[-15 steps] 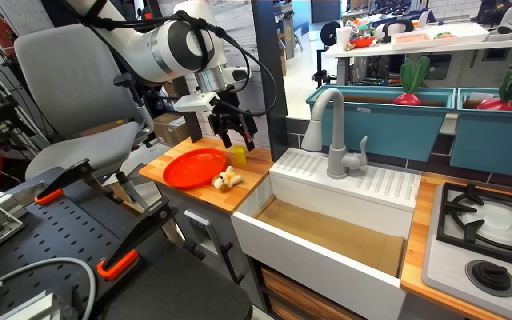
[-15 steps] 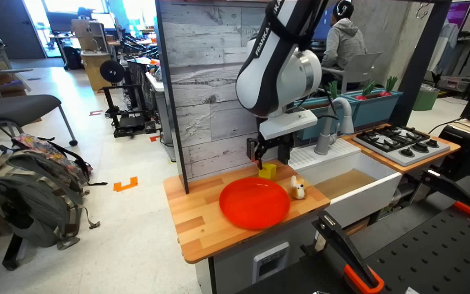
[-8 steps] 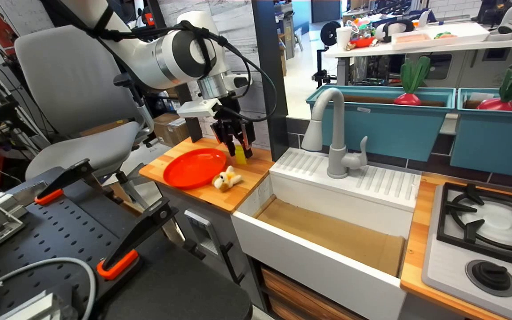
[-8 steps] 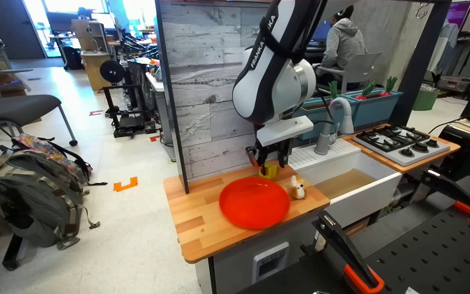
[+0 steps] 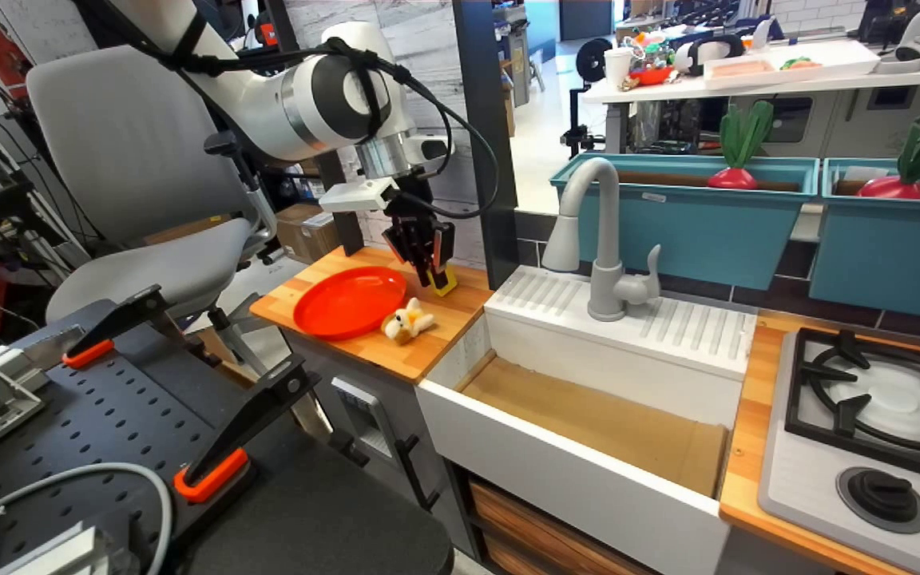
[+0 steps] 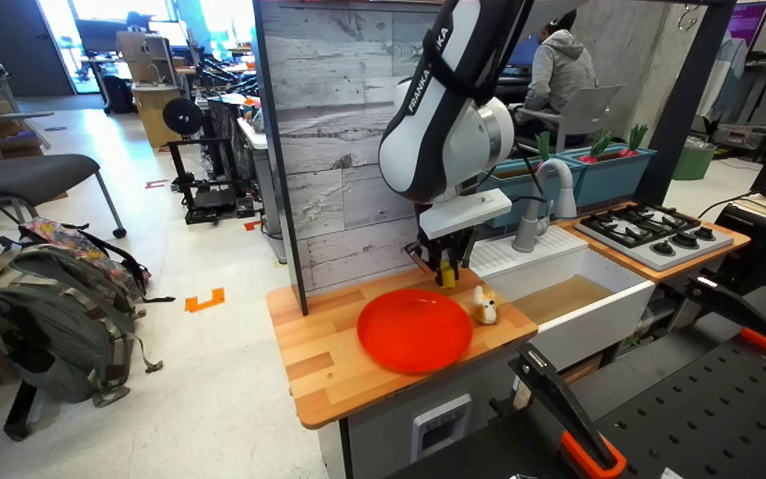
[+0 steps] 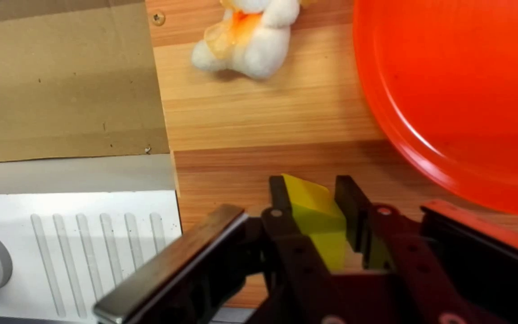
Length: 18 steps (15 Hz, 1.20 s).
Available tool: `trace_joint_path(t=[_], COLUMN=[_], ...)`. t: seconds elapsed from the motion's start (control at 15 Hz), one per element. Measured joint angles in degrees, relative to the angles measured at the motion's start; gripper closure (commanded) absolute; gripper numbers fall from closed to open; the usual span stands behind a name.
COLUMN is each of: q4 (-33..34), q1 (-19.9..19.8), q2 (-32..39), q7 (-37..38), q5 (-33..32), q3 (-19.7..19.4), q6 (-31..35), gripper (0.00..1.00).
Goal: Pick up the yellow plush toy from the counter and put it on the plate
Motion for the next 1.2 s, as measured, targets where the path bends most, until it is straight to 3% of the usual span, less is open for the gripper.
trace_joint_path(t=[0.4,0.87,1.2], q4=[-3.0,-17.0,-22.2], q1=[0.1,1.5,2.1], q2=[-2.5,-15.0,-16.8], q7=[0.0,-0.8,-3.3], q5=[0.0,0.0,-0.2], q3=[0.0,1.3,4.7], q6=[2.1,2.9,2.1], gripper=[0.92,0.92,0.92])
